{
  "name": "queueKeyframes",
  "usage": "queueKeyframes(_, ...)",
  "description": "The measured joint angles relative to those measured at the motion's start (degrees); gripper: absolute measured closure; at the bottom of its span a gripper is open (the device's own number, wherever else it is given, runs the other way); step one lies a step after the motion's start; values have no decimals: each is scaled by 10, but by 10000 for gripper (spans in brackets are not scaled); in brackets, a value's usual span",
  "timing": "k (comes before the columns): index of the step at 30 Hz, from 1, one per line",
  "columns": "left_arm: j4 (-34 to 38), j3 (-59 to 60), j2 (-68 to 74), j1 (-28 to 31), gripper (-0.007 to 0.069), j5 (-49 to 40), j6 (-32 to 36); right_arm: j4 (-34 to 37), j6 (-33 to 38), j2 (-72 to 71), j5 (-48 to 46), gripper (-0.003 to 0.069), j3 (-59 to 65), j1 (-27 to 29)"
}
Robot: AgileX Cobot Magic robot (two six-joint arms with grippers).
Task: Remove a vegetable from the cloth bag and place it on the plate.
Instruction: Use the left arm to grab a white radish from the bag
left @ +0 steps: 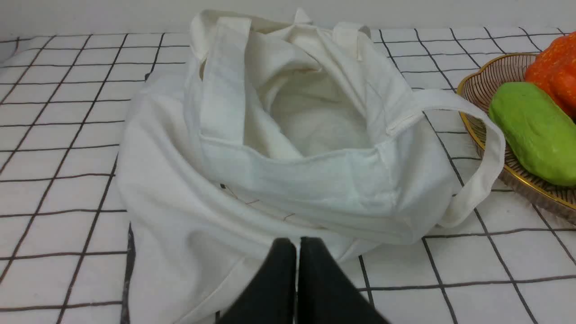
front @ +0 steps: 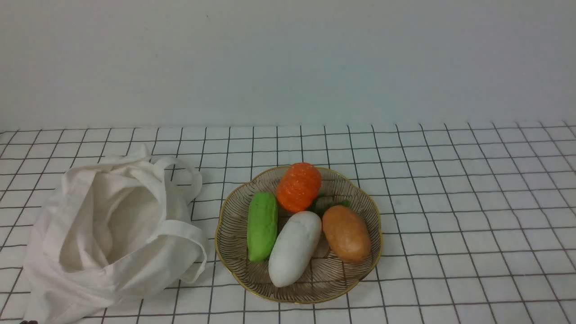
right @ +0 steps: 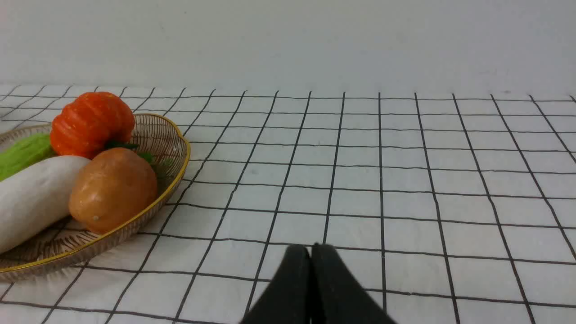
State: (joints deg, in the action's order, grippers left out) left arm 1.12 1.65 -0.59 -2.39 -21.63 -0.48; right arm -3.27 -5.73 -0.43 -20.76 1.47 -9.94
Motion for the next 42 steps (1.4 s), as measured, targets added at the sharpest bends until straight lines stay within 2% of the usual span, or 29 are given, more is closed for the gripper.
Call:
queueKeyframes(23, -4, 0, 0, 0, 632, 1, 5, 0, -1, 0, 0, 673, 0, 0)
queueKeyframes(26, -4, 0, 0, 0, 632, 24, -5, 0, -1, 0, 0, 673, 0, 0)
queueKeyframes(31, 94, 0, 0, 0, 632, 132, -90, 0, -3, 0, 0, 673, 0, 0)
queueKeyframes(39, 211, 0, 0, 0, 632, 272, -131, 0, -3, 0, 0, 673, 0, 0)
queueKeyframes(40, 234, 0, 0, 0, 632, 338, -137, 0, -3, 0, 0, 673, 0, 0)
queueKeyframes(42, 257, -6, 0, 0, 632, 413, -141, 0, -3, 0, 0, 673, 0, 0)
